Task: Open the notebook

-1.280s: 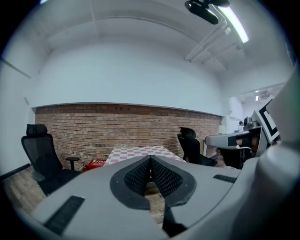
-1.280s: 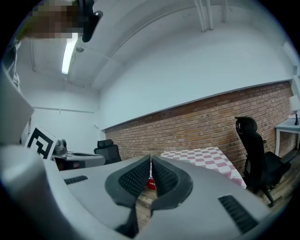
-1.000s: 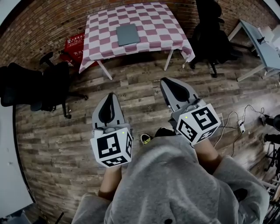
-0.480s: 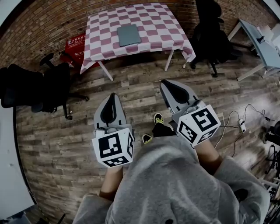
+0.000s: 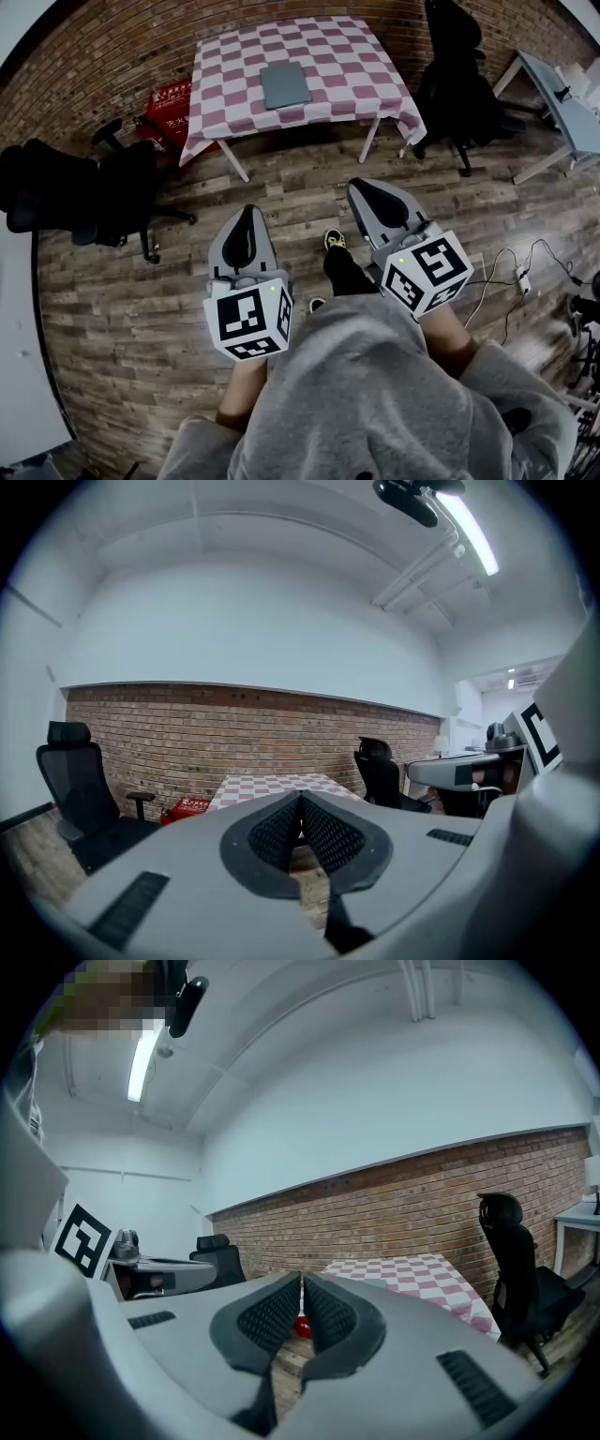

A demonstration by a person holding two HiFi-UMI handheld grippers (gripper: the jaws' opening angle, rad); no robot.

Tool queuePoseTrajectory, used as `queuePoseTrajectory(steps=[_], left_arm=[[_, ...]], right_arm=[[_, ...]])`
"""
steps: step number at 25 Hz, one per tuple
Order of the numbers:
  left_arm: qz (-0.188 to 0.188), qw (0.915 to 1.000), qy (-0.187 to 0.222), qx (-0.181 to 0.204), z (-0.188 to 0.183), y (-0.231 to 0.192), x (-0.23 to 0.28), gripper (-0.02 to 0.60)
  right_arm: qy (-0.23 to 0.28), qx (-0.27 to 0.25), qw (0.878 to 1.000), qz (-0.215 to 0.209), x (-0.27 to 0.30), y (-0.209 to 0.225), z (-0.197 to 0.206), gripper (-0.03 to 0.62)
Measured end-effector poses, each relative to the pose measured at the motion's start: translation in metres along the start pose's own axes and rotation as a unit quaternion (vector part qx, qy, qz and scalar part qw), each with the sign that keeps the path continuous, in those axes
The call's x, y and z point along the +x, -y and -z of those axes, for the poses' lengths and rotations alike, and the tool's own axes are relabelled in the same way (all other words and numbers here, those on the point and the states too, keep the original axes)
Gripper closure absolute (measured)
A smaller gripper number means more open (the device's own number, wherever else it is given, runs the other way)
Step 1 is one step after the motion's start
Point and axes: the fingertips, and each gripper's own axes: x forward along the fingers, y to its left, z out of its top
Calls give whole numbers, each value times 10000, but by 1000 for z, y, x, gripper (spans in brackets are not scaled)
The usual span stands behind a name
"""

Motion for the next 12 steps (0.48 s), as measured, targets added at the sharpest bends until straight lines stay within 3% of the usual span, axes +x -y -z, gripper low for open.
queuePoseTrajectory(steps=[12], left_arm=[[-10, 10000, -44, 43, -5, -8, 48, 572]], right_arm=[[-3, -12, 10000, -88, 39, 28, -1, 562]])
